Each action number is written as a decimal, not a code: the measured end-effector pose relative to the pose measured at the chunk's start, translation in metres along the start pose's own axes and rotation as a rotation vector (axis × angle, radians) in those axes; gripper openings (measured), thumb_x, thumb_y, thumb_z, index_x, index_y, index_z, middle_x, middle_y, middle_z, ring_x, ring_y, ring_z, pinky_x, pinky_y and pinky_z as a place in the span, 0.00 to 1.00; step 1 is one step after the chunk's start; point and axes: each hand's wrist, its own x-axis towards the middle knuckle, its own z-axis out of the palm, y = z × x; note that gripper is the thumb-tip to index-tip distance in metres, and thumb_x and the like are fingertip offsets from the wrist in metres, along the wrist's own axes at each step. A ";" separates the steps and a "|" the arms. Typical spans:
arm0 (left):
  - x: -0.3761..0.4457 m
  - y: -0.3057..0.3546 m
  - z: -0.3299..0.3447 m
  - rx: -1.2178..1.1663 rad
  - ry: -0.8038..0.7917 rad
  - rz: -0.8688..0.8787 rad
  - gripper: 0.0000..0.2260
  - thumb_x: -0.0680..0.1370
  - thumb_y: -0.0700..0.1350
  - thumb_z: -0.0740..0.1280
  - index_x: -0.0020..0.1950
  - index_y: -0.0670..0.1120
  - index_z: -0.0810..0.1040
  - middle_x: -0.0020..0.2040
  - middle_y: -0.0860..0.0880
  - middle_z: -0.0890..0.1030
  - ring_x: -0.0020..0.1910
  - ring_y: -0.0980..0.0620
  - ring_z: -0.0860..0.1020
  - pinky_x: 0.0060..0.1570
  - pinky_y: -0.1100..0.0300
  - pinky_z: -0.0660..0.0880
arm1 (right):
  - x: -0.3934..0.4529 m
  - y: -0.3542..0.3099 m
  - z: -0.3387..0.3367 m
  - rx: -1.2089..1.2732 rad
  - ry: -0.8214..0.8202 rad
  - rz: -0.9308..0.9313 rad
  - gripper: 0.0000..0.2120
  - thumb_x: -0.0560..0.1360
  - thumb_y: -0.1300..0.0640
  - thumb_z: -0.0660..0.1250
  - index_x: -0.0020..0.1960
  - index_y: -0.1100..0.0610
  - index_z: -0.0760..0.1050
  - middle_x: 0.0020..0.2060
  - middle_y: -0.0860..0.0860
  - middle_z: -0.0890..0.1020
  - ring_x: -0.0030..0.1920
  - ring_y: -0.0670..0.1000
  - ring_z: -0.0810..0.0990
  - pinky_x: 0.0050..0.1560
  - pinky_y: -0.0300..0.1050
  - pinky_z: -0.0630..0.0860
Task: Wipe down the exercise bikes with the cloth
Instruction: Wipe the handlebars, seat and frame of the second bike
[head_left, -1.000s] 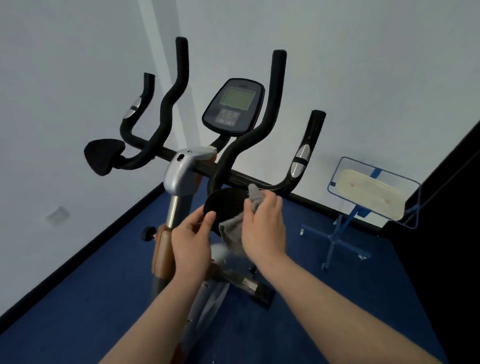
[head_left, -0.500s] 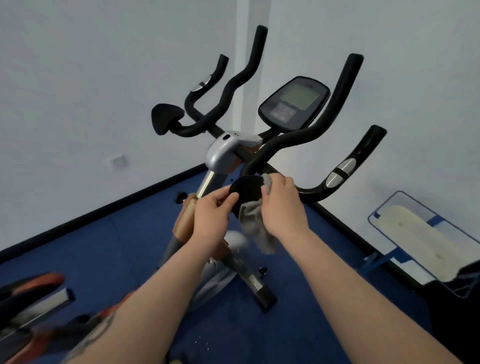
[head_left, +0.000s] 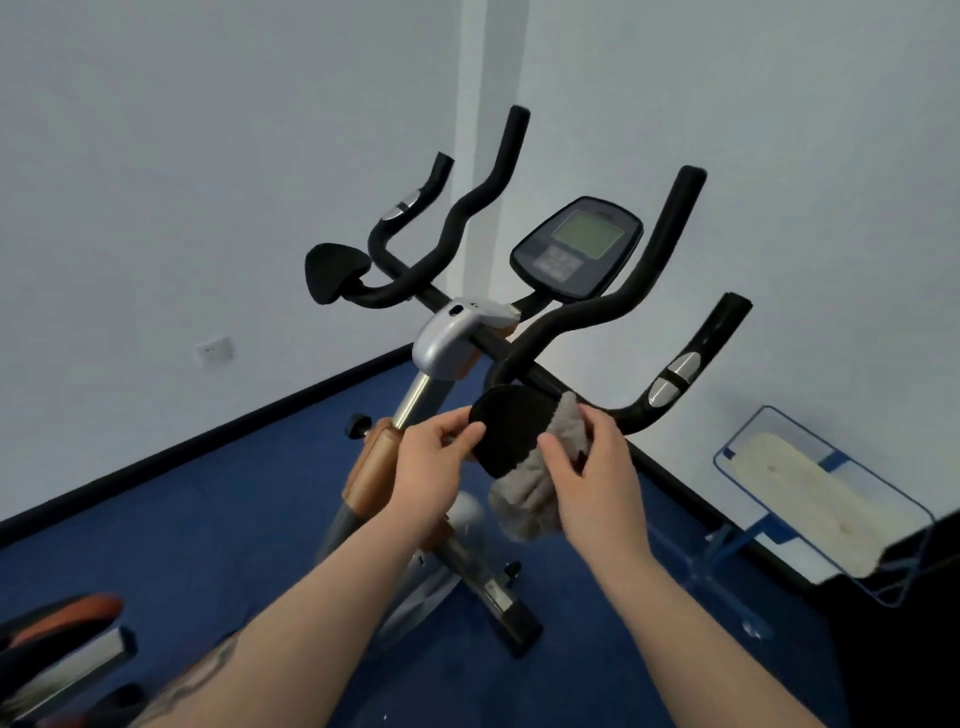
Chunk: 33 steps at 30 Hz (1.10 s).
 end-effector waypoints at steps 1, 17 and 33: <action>0.001 0.000 -0.001 0.000 -0.013 0.001 0.11 0.81 0.41 0.66 0.47 0.59 0.77 0.30 0.74 0.76 0.34 0.76 0.76 0.30 0.81 0.67 | -0.010 0.000 0.006 0.083 0.068 0.029 0.19 0.77 0.45 0.66 0.64 0.50 0.67 0.56 0.43 0.73 0.51 0.35 0.74 0.40 0.25 0.71; 0.024 -0.028 -0.010 -0.136 -0.149 0.019 0.12 0.80 0.36 0.66 0.55 0.52 0.81 0.39 0.61 0.85 0.39 0.65 0.82 0.36 0.74 0.73 | 0.039 -0.029 0.000 -0.082 0.042 -0.195 0.10 0.77 0.54 0.67 0.58 0.47 0.78 0.53 0.44 0.75 0.58 0.46 0.72 0.58 0.32 0.67; 0.030 -0.040 -0.010 -0.161 -0.165 0.064 0.15 0.79 0.37 0.67 0.54 0.59 0.81 0.44 0.54 0.86 0.42 0.58 0.84 0.40 0.70 0.75 | 0.035 -0.018 0.033 -0.583 0.071 0.068 0.12 0.84 0.49 0.47 0.54 0.53 0.66 0.45 0.50 0.77 0.42 0.53 0.75 0.37 0.47 0.66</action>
